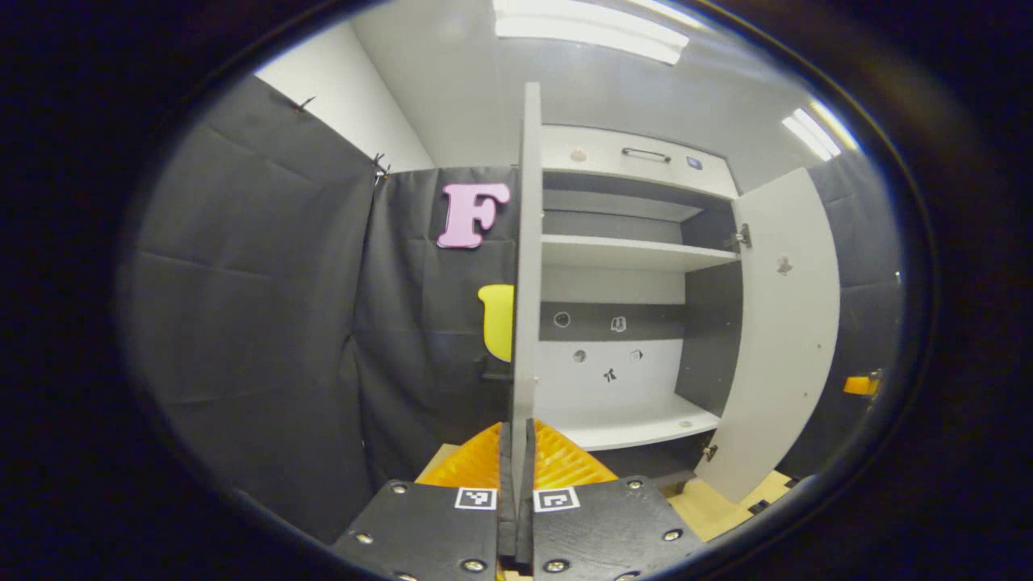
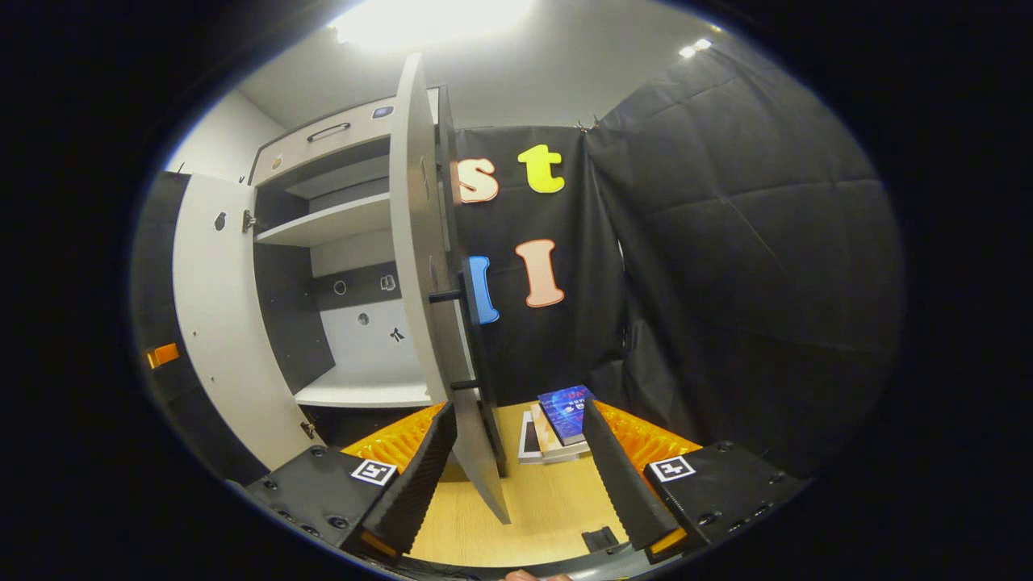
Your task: Open the right door of the double-door shoe cabinet with the right hand, and open the left door with the left hand.
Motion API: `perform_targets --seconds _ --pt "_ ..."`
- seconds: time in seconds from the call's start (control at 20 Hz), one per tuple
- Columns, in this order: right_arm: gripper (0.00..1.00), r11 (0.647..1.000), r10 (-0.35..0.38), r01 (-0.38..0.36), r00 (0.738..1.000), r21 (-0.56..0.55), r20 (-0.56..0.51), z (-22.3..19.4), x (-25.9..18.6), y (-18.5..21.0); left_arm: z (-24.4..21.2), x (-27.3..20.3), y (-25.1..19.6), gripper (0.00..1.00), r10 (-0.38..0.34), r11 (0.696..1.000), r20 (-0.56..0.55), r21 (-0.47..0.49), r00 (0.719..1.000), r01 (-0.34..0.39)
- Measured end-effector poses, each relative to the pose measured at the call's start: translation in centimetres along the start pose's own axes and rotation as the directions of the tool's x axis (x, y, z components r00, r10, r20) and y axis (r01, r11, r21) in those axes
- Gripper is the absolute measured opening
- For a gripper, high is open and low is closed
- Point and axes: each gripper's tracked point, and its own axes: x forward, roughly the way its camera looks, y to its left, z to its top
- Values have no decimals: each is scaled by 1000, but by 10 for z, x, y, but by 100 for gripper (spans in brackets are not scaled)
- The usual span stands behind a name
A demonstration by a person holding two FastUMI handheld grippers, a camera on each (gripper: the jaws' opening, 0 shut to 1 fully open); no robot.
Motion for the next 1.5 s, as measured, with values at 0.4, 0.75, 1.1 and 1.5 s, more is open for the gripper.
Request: perform_targets --seconds 0.4,0.75,1.1,1.5 --pt "98 985 164 -163 986 -52 17 5 17 4 -54 -58 -81 95 85 992 -21 -97 996 -86" --pt "98 959 270 -268 963 -94 12 4 10 19 -53 -77 -90 94 148 980 -21 -133 989 -149" --pt "98 972 224 -222 974 -72 20 -16 2 9 -42 -80 -92 96 188 981 21 -58 982 -187" --pt "98 985 171 -169 984 -39 58 -5 10 18 -38 -27 -135 94 72 997 64 -38 995 -69"
